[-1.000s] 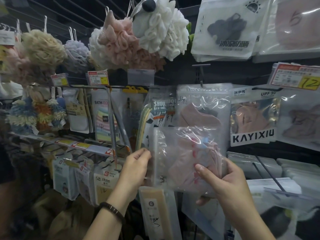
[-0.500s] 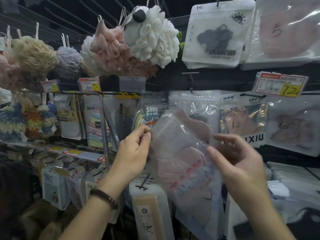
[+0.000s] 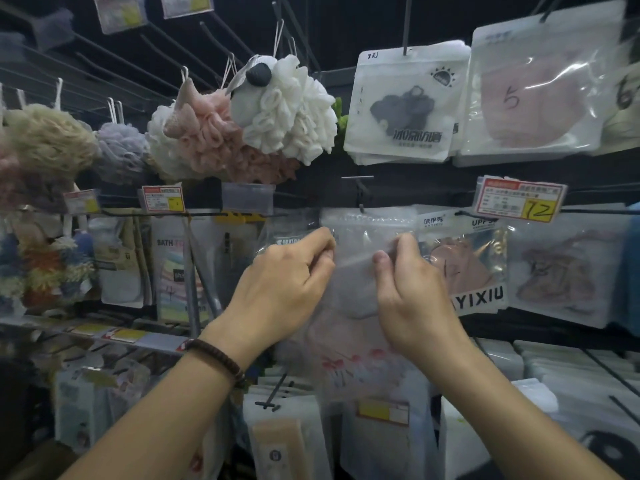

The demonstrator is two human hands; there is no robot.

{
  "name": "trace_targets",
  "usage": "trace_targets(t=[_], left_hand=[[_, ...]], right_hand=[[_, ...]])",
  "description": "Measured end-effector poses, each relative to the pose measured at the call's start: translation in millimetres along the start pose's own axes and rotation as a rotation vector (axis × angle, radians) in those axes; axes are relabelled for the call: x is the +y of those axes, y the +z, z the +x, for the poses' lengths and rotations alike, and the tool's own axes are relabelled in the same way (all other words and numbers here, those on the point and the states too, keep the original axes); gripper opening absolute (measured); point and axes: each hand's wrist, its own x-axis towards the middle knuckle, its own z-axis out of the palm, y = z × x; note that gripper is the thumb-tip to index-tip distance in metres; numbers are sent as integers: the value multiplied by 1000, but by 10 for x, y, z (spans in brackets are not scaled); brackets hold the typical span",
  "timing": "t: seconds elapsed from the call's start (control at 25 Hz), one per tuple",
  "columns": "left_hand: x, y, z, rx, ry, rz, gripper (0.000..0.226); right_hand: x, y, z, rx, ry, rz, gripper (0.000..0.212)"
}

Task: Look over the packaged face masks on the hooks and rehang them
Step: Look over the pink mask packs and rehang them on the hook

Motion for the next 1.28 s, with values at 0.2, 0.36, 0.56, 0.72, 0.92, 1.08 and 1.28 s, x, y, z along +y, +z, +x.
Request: trace_targets(t=[0.2,0.36,0.56,0.72,0.92,1.08,1.28], left_hand=[[-80,58,267,187,-212,-287,19],[-152,320,357,201,-573,-783,43],[-84,449,375,238,-511,-913,43],[-56,433,419,244,-508,-880,40],[-19,416,448,233,-485,-821,29],[-69,400,463,206,-471,-811,41],[-106,423,453,162,-517,-752,39]], right_hand=[[-35,-46,278,102,71,241,31],[-52,-67,432,181,124,288,33],[-50,-82,519,241,146,278,32],[16,-65,562,238,185,263,31],[36,-64,574,272,225,278,30],[49,-56,588,291,229,311,38],[54,-59,561,262,208,276,34]])
